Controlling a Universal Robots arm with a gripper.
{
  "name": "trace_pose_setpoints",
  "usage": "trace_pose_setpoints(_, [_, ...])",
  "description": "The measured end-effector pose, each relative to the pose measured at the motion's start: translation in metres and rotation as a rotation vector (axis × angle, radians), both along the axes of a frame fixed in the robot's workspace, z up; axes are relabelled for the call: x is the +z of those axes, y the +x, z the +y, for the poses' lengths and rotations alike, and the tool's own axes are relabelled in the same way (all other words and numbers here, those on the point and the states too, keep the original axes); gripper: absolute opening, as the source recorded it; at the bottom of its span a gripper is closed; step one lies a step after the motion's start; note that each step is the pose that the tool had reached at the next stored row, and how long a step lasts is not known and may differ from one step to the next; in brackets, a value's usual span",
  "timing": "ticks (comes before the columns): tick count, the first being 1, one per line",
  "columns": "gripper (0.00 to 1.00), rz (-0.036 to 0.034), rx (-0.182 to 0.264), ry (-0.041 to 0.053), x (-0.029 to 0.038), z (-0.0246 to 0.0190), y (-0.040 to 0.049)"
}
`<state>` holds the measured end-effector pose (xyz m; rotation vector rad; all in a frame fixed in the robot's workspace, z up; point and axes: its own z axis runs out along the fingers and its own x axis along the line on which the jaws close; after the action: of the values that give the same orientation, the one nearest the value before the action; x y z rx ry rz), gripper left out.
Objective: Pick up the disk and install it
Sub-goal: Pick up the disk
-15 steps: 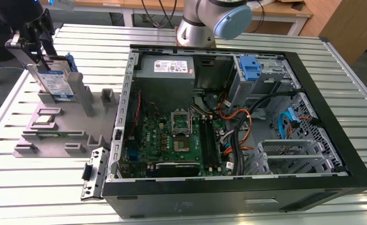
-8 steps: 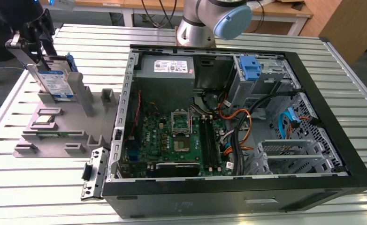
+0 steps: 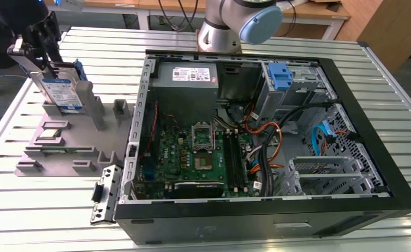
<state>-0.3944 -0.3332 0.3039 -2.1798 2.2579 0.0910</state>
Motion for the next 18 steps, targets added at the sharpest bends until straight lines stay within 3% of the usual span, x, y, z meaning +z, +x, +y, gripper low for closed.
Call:
trace_pose_setpoints(6, [0.49,0.0,0.0,0.0,-0.0001,0.0,0.0])
trace_pose_setpoints(7, [0.42,0.0,0.0,0.0,-0.0001,0.0,0.0])
trace_pose_setpoints(18, [0.42,0.0,0.0,0.0001,-0.0006,0.0,0.0])
